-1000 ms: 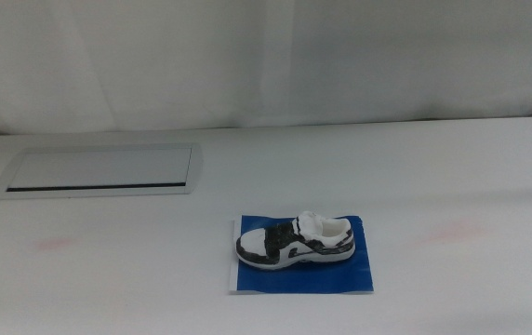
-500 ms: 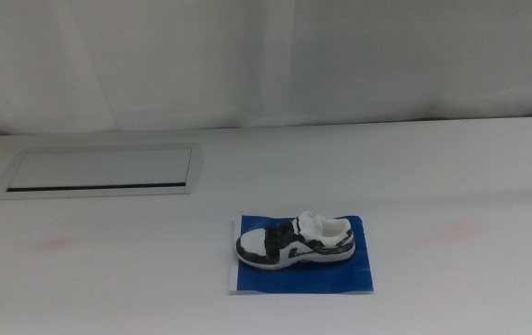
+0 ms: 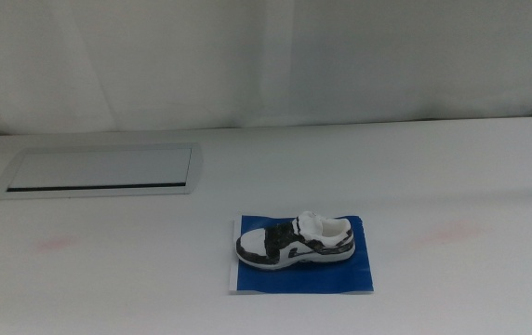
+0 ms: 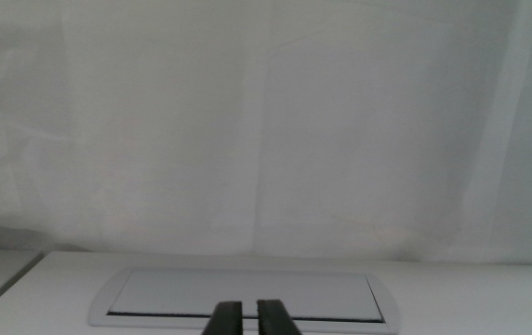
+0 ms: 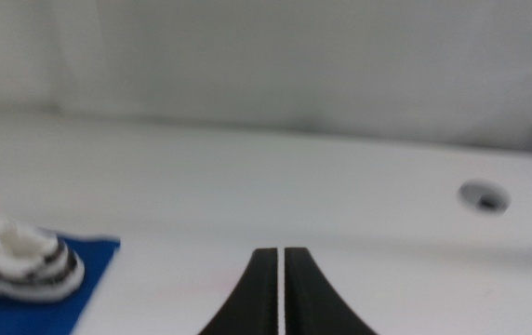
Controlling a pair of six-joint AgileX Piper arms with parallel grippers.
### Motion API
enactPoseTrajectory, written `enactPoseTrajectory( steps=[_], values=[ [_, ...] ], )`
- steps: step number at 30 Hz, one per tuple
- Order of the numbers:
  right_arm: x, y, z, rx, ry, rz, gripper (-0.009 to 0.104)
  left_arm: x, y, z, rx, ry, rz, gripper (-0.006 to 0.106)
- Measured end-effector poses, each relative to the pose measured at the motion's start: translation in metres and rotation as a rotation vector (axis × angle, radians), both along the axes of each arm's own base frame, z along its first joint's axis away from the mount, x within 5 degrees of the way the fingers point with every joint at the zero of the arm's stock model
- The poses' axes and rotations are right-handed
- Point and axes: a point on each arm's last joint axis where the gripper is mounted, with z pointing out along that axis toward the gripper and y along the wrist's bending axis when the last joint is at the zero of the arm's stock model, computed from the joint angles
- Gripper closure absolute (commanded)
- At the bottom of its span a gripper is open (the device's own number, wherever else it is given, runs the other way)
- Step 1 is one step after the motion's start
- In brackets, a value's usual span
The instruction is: Use one arm to grab the shoe from the table and place it on the mat.
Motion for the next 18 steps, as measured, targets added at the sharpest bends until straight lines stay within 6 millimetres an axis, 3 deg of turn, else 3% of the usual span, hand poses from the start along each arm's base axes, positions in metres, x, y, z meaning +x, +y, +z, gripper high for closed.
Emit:
enactPoseTrajectory(
  steps=[3, 6, 9, 18],
  values=[
    [0.005, 0.003, -0.038, 0.004, 0.014, 0.011, 0.098, 0.000, 0.000, 0.000, 0.000, 0.000, 0.000, 0.103],
    [0.006, 0.004, -0.060, 0.036, 0.011, 0.008, 0.098, 0.000, 0.000, 0.000, 0.000, 0.000, 0.000, 0.103],
    [0.006, 0.004, -0.074, 0.117, 0.029, -0.017, 0.098, 0.000, 0.000, 0.000, 0.000, 0.000, 0.000, 0.103],
    [0.001, 0.006, -0.110, 0.130, -0.006, 0.021, 0.098, 0.000, 0.000, 0.000, 0.000, 0.000, 0.000, 0.103]
  ],
)
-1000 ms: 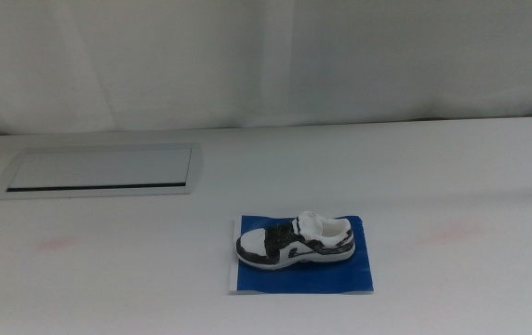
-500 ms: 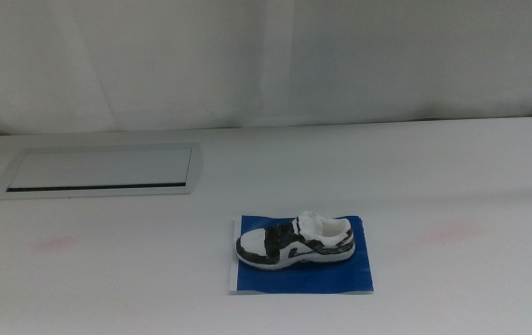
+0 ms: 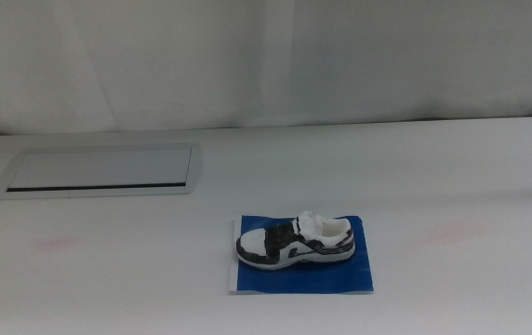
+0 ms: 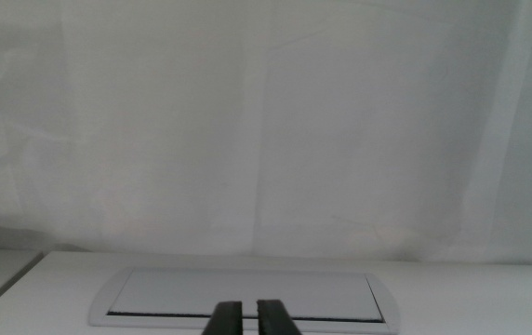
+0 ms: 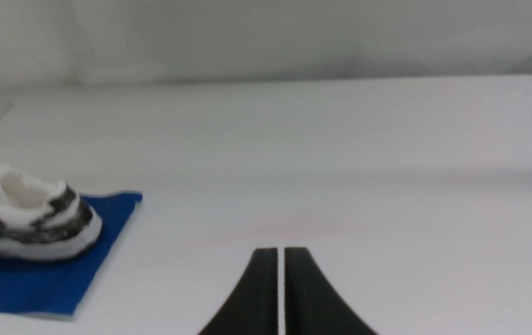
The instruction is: Use one arm to grab the shoe from the table and place it on the mat.
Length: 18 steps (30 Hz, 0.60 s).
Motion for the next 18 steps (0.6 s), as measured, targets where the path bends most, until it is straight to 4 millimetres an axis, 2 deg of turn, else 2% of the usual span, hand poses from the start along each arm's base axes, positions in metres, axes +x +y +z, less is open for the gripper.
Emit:
enactPoseTrajectory(
  steps=[5, 10, 18],
  values=[
    [-0.002, 0.000, -0.007, -0.003, 0.013, 0.002, 0.098, 0.000, 0.000, 0.000, 0.000, 0.000, 0.000, 0.103],
    [-0.003, -0.001, -0.005, 0.005, -0.007, -0.001, 0.098, 0.000, 0.000, 0.000, 0.000, 0.000, 0.000, 0.103],
    [-0.013, -0.013, 0.008, 0.042, -0.177, -0.124, 0.098, 0.000, 0.000, 0.000, 0.000, 0.000, 0.000, 0.103]
  ],
)
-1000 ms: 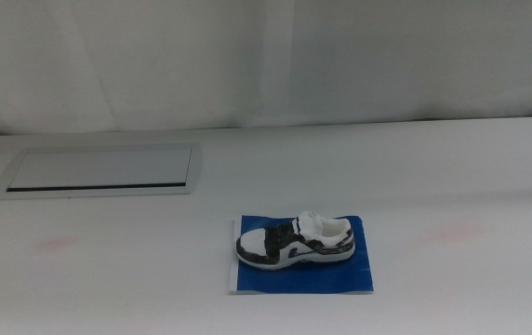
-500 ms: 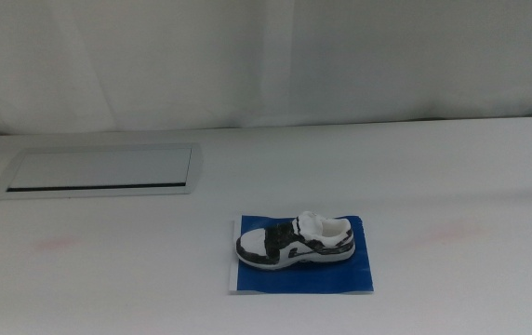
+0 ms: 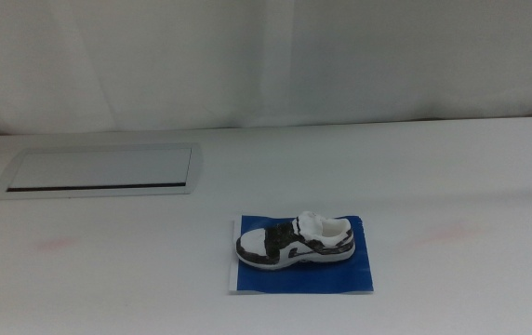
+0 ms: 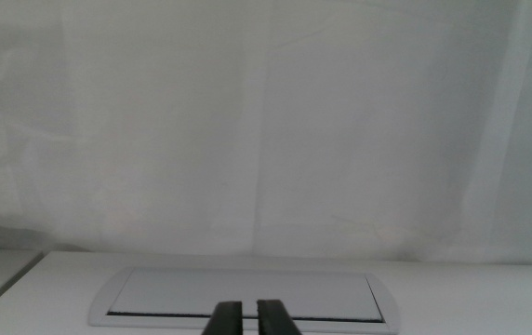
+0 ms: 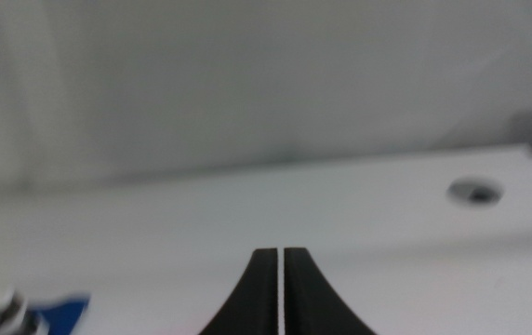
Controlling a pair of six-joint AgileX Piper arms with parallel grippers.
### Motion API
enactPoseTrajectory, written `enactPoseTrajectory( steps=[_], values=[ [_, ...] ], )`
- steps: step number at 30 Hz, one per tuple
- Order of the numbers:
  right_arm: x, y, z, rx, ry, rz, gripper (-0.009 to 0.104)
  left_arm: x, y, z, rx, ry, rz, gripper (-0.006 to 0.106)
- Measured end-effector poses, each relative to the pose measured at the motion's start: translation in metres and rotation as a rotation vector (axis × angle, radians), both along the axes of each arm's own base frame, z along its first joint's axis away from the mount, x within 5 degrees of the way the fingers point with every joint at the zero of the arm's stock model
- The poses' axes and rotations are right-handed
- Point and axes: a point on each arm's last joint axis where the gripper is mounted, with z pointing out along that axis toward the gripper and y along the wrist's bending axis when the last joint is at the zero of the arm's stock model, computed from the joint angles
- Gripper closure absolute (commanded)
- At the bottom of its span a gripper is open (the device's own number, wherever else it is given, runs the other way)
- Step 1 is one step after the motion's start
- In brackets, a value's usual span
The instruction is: Use one arm to grab the shoe from the table and place it on the mat.
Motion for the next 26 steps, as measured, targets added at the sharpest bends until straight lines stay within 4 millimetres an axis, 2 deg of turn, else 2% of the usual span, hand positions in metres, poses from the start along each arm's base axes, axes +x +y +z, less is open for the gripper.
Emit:
enactPoseTrajectory(
  steps=[4, 26],
  values=[
    [-0.0074, -0.0047, 0.0049, 0.009, -0.079, -0.051, 0.098, 0.0000, 0.0000, 0.0000, 0.000, 0.000, 0.000, 0.103],
    [-0.0105, -0.0084, -0.0050, 0.000, 0.022, -0.094, 0.098, 0.0000, 0.0000, 0.0000, 0.000, 0.000, 0.000, 0.103]
  ],
)
